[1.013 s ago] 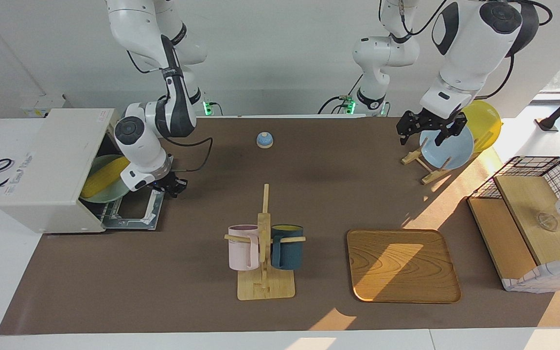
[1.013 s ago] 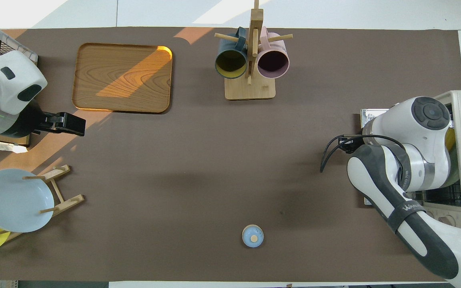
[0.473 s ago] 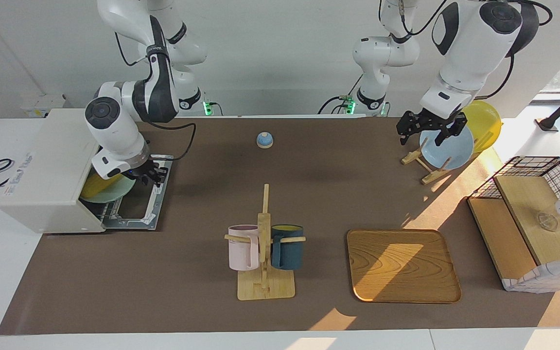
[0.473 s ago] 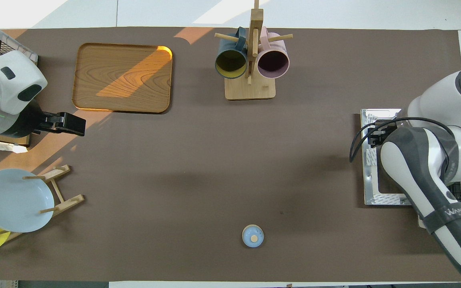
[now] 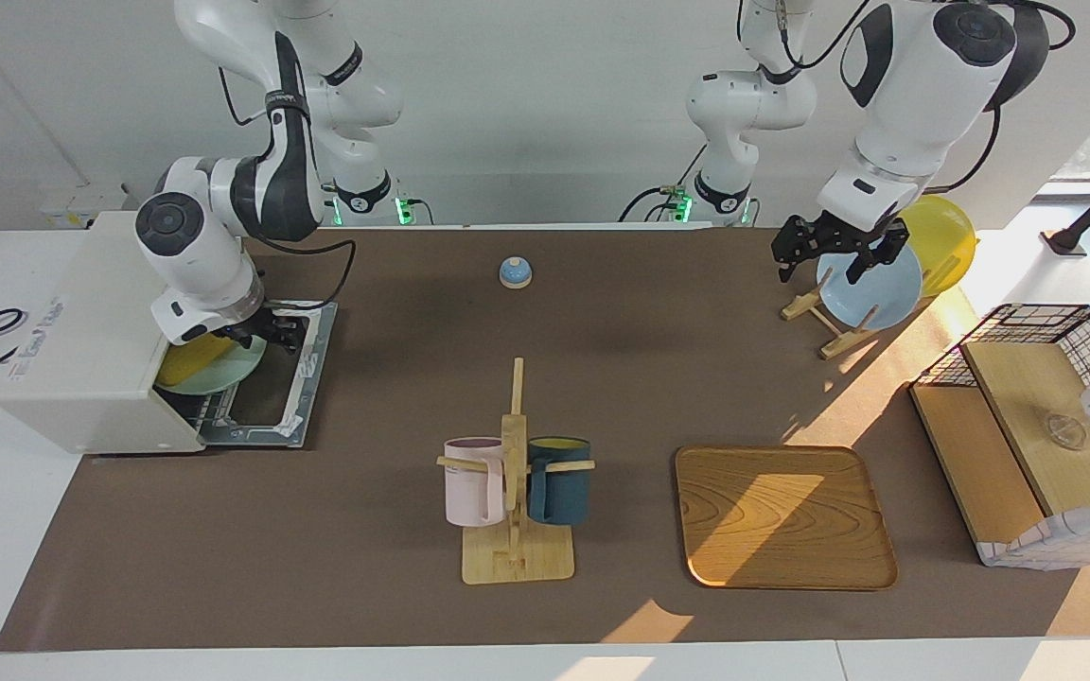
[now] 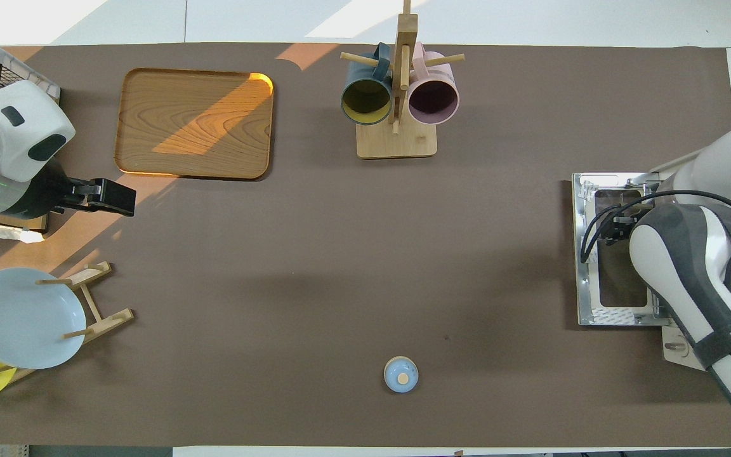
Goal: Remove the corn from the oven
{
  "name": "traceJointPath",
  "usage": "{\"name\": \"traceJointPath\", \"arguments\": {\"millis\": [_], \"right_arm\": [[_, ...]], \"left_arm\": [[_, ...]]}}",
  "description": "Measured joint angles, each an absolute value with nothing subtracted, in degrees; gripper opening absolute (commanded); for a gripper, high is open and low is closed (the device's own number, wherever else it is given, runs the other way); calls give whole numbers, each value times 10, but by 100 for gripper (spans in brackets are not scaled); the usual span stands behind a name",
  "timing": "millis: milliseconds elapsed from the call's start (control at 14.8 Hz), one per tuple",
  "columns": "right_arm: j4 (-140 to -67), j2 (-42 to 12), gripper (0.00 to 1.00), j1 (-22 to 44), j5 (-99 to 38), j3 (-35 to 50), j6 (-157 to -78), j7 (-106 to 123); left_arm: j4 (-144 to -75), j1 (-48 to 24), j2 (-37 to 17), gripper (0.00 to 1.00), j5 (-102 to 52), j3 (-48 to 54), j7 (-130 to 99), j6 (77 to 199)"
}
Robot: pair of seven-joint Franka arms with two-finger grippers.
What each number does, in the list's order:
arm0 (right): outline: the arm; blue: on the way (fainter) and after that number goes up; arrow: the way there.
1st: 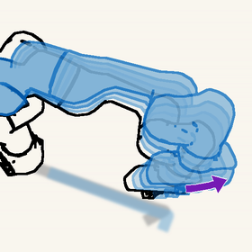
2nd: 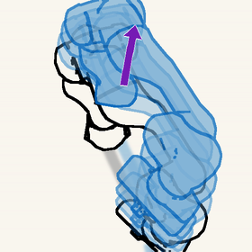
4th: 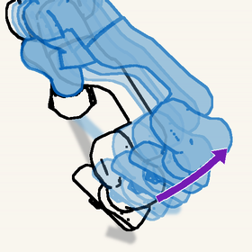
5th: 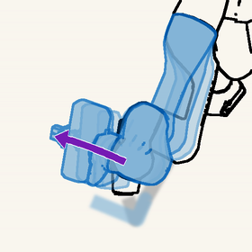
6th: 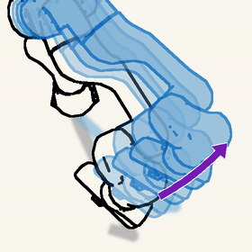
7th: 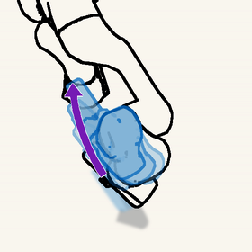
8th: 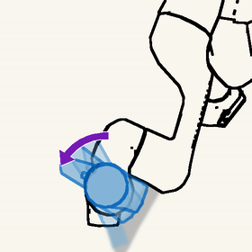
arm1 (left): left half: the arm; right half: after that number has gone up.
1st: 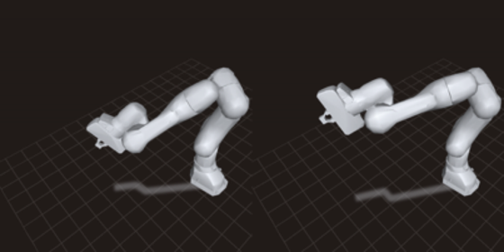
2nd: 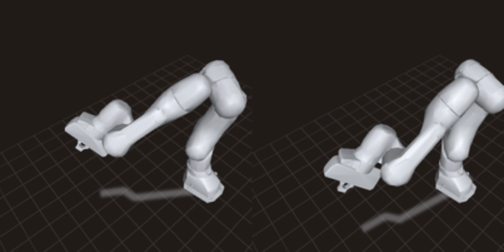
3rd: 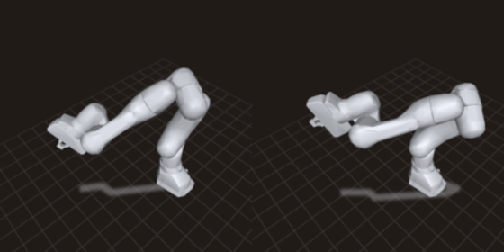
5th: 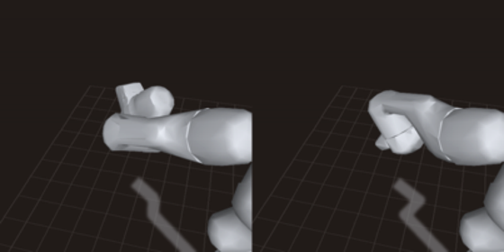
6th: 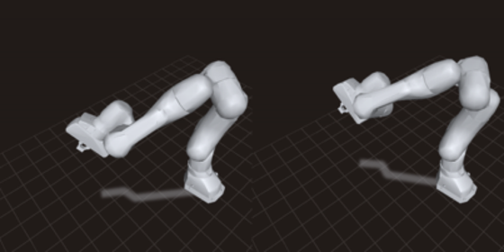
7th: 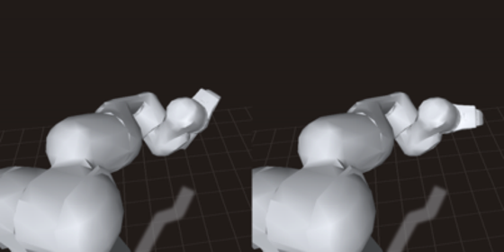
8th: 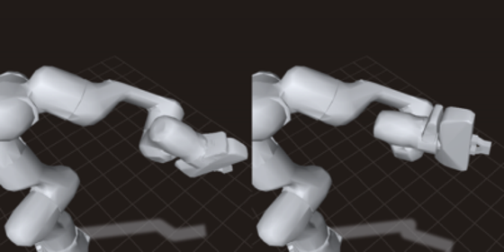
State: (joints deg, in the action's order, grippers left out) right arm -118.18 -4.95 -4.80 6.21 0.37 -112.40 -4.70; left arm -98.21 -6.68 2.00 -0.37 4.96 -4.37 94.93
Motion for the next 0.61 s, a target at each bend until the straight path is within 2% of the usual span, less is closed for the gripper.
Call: {"name": "traceJointPath", "arguments": {"millis": [135,473,608], "right_arm": [[-1200,-48,0,-61,62,3,-1151,-15],[-1215,-39,0,-61,72,6,-1159,3],[-1214,-31,0,-39,88,8,-1157,3]], "left_arm": [[-982,-67,20,100,-4,50,-44,949],[-982,-67,20,100,-4,50,-44,949],[-982,-66,20,100,-4,50,-44,949]]}}
